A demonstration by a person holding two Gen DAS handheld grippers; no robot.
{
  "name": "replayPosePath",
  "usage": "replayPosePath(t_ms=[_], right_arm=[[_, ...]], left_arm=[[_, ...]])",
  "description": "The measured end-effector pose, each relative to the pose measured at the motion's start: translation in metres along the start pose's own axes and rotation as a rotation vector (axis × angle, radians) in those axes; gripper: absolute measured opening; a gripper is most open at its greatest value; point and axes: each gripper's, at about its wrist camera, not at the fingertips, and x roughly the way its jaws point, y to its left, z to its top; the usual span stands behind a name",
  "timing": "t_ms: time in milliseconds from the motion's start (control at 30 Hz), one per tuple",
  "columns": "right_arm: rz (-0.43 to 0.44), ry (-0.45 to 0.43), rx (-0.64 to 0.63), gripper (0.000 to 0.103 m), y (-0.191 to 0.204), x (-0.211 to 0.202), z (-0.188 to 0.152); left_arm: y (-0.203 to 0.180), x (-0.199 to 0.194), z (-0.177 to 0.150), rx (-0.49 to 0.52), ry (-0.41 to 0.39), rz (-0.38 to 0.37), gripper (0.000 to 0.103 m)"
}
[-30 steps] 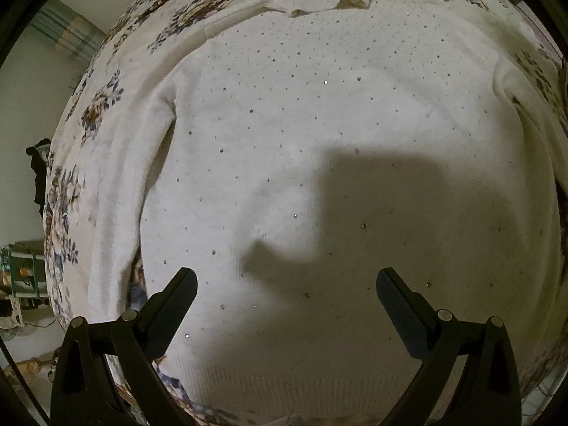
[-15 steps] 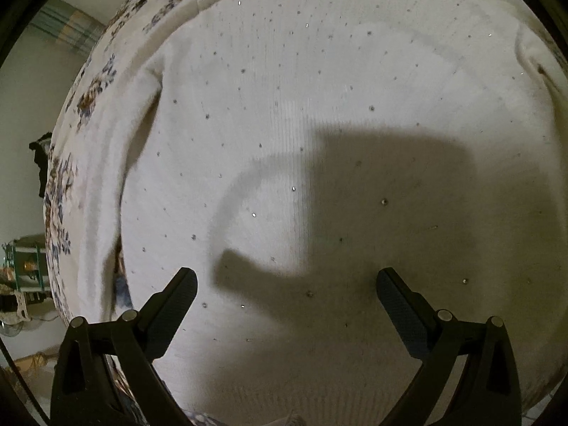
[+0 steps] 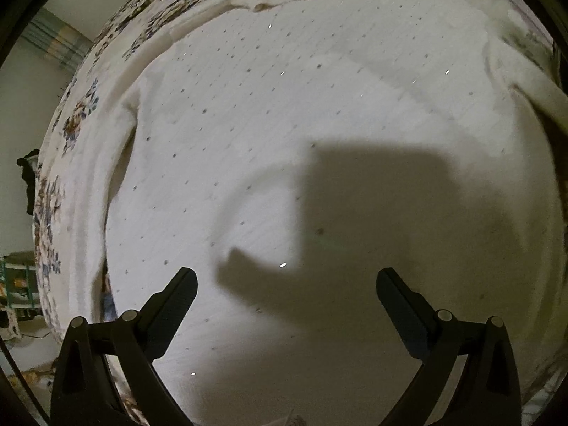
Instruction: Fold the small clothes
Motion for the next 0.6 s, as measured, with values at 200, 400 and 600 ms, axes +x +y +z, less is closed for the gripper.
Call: replayPosePath(t_ms=[200, 400, 600], right_arm=[[-0.06, 0.128, 0.026, 0.032, -0.008, 0.045, 0.044], [0.055, 0.144, 0.288, 0.061, -0.034, 0.055, 0.006], [0.249, 0.171, 0.502, 0.061, -0.048, 0.103, -0.026]], left_arm=[[-0.008, 0.002, 0.005, -0.028, -0.006, -0.039, 0.103], [-0.021, 0.013, 0.0, -0.018, 0.01, -0.051, 0.103], [-0.026, 0.04, -0.004, 0.003, 0.03, -0.071, 0.103]])
